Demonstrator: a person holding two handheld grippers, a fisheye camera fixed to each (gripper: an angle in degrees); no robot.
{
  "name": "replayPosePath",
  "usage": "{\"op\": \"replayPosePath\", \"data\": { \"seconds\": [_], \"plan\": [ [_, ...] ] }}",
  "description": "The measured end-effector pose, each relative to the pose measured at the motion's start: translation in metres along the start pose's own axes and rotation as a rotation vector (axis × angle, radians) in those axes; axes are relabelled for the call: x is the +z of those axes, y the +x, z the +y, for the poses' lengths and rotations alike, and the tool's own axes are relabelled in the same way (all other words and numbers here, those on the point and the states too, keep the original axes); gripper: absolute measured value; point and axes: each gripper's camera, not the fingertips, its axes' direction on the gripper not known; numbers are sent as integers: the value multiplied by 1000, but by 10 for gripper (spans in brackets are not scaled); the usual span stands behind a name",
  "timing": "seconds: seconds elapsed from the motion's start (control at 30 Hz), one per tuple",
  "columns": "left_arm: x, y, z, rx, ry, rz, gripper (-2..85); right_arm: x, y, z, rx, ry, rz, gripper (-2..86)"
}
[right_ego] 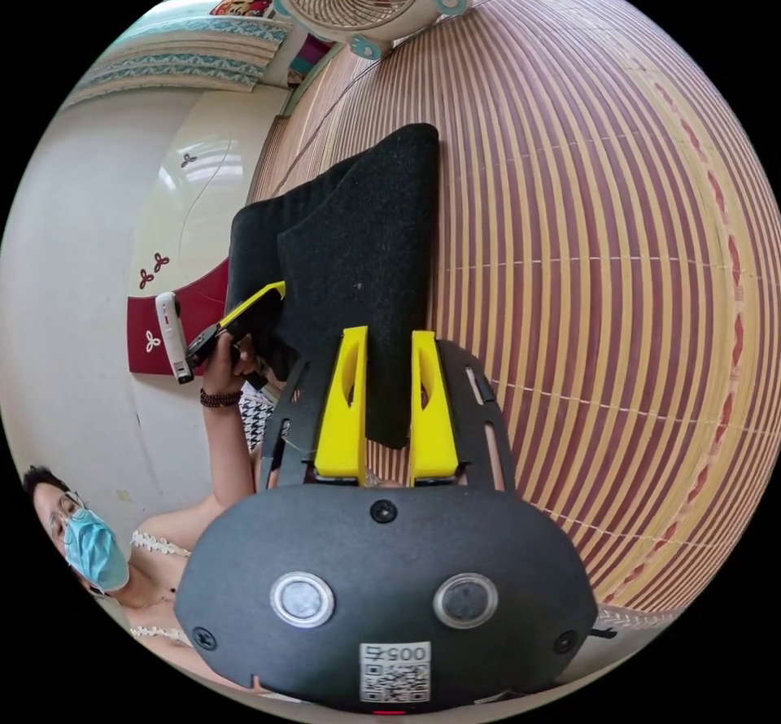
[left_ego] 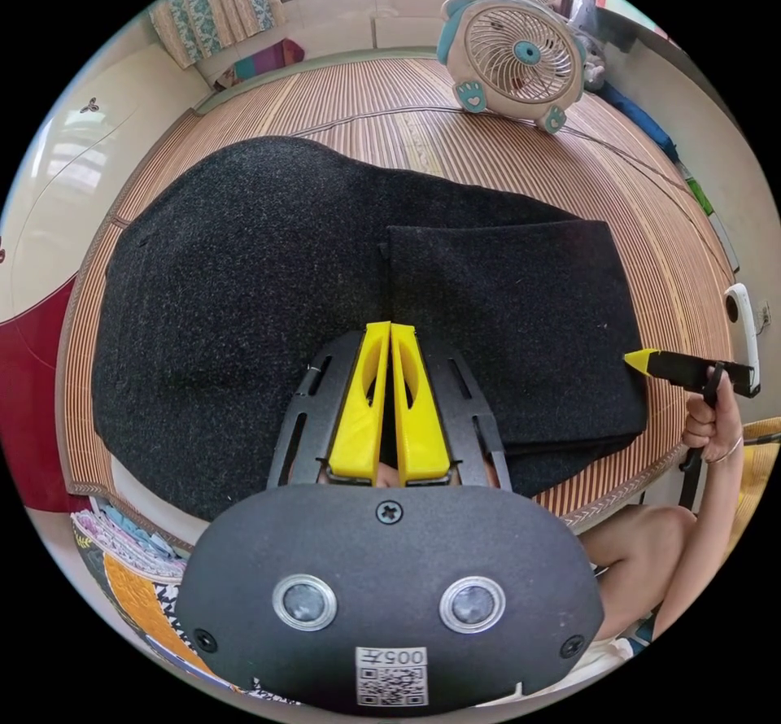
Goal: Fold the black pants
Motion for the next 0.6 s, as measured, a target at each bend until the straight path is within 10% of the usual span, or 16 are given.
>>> {"op": "replayPosePath", "data": {
  "seconds": [0.6],
  "plan": [
    [-39,-8,12,9,45,110,-7,-83,-123,115,-302,353,202,1]
  ]
}}
